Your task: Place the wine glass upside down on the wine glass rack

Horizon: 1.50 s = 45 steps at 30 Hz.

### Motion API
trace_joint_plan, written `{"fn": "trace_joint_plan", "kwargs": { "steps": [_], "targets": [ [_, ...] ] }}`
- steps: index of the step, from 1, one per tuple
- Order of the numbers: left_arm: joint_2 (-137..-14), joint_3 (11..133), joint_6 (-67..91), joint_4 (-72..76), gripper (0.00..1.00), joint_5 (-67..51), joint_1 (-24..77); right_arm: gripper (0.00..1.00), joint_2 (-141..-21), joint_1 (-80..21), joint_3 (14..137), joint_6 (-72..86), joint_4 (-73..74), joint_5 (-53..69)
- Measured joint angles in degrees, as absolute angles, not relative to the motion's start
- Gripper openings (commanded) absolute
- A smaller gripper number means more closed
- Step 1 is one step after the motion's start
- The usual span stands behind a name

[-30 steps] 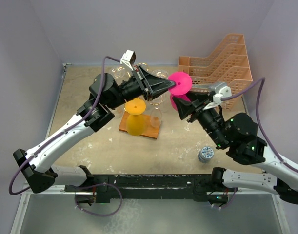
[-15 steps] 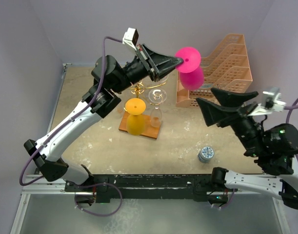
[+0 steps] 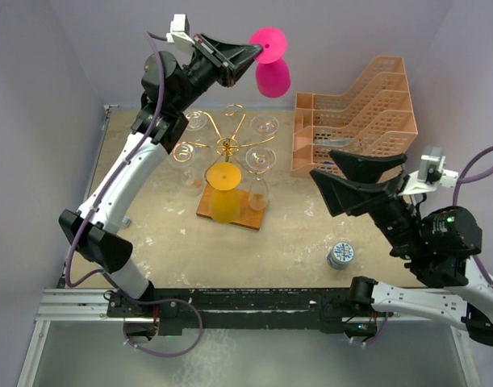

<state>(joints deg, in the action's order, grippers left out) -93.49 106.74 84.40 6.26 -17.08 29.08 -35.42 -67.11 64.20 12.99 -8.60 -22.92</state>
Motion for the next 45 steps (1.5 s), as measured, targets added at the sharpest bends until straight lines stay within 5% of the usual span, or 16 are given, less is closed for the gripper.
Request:
{"fn": "trace_joint_plan", "kwargs": {
  "steps": [10,20,45],
  "targets": [
    [-96.1,107.2,84.0,6.5,0.0,-19.3,21.4,0.77,-38.2,-67.1,61.7,15.7,-9.6,-20.9],
    [-93.6,91.9,87.1,10.0,0.0,-19.9,15.3,0.77,-38.1,-67.1,60.3,16.8,-10.5,-20.9],
    [-87.9,86.3,83.9,0.1,0.0,-17.8,14.3,0.77,-37.8,-67.1,59.5,19.0,-10.9,-21.6]
  ]
}}
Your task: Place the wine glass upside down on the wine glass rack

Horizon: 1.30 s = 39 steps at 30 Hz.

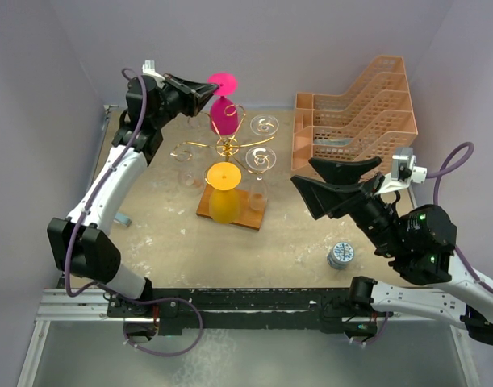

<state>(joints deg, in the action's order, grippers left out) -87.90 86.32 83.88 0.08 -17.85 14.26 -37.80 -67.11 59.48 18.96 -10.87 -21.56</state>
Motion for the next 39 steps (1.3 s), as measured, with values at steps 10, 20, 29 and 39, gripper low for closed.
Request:
{"fn": "trace_joint_plan", "kwargs": {
  "steps": [10,20,29,39],
  "targets": [
    [-83.8,84.2,81.1,-3.6,0.0,-18.7,14.3,0.77,-37.8,-67.1,59.5,19.3,-10.9,-21.8],
    [-82.1,81.8,79.9,-3.8,0.0,-20.6,14.3,0.77,-36.9,-67.1,59.5,19.8,-11.1,-22.1],
    [-80.0,78.9,79.9,-4.1,0.0,-22.4,14.3,0.77,-36.6,-67.1,59.0,20.2,-11.1,-23.0],
    [-78.3,78.8,79.9,-4.0,0.0,-23.2,15.1,0.77,-36.6,-67.1,58.7,20.7,-11.1,-23.0]
  ]
}}
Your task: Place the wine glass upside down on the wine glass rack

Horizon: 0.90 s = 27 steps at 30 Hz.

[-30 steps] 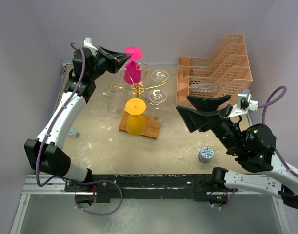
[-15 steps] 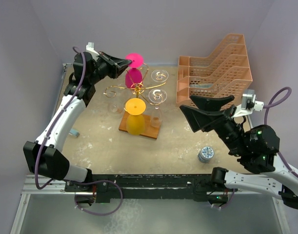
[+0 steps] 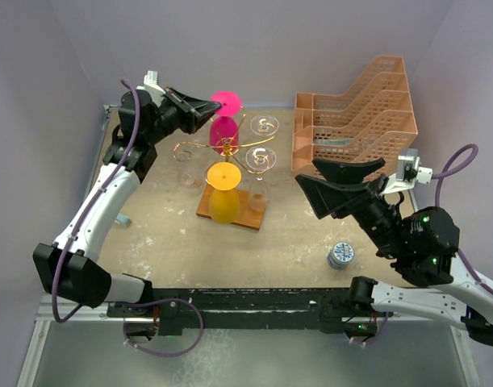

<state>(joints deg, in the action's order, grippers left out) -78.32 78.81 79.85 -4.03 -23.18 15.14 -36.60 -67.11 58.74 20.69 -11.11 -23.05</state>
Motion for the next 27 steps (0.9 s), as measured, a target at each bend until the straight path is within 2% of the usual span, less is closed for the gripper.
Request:
{"fn": "trace_joint_plan", "kwargs": {
  "steps": [13,27],
  "targets": [
    [-81.5,79.4,78.7,-4.2,0.0,-22.1,20.4,0.77,-36.6,-67.1,58.5,21.0,-11.6,-23.0],
    [-87.6,87.0,77.3,-5.8,0.0,-18.5,21.0,0.77,-36.0,-67.1,57.8,21.5,-11.8,-23.1]
  ]
}}
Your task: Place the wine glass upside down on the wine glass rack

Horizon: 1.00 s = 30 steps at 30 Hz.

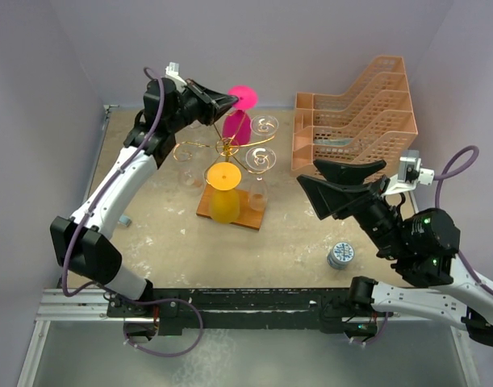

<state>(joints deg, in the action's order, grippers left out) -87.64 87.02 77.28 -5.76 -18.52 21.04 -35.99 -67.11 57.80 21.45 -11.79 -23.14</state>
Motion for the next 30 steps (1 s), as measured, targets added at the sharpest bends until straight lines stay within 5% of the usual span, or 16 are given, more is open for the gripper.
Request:
{"fn": "trace_joint_plan", "kwargs": {
  "steps": [24,30],
  "targets": [
    [-88.1,90.7,69.2,-16.1,0.0,-8.5,21.1,0.77,-35.2,-67.1,57.8,21.5,-12.0,-23.5],
    [-87.0,90.7,68.0,-17.7,0.1,-8.3,21.1,0.77,-35.6,-67.1,57.8,21.5,-12.3,-23.5]
  ]
}}
